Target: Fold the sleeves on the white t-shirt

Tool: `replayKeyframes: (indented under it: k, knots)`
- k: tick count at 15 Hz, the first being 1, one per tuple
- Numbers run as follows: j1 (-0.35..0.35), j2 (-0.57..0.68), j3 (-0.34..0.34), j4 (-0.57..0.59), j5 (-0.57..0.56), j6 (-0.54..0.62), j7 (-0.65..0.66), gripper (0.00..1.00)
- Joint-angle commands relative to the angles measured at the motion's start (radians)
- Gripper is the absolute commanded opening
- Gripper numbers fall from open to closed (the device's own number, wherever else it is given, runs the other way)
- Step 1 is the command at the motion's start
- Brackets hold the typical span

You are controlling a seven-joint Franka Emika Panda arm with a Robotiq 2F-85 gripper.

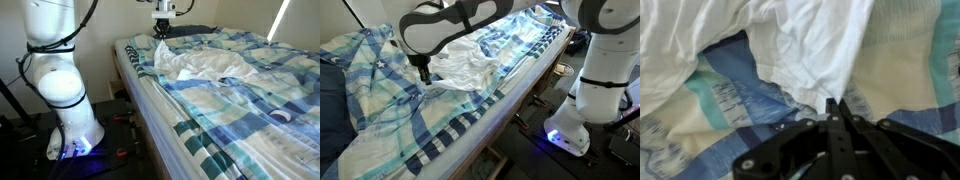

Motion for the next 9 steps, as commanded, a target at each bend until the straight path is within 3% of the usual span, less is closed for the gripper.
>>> replayKeyframes:
  k: [1, 9]
  knots:
    - [-0.004, -0.068, -0.013, -0.083, 0.018, 0.040, 0.090, 0.01]
    - [-0.023, -0.193, -0.033, -0.348, 0.097, 0.298, 0.280, 0.01]
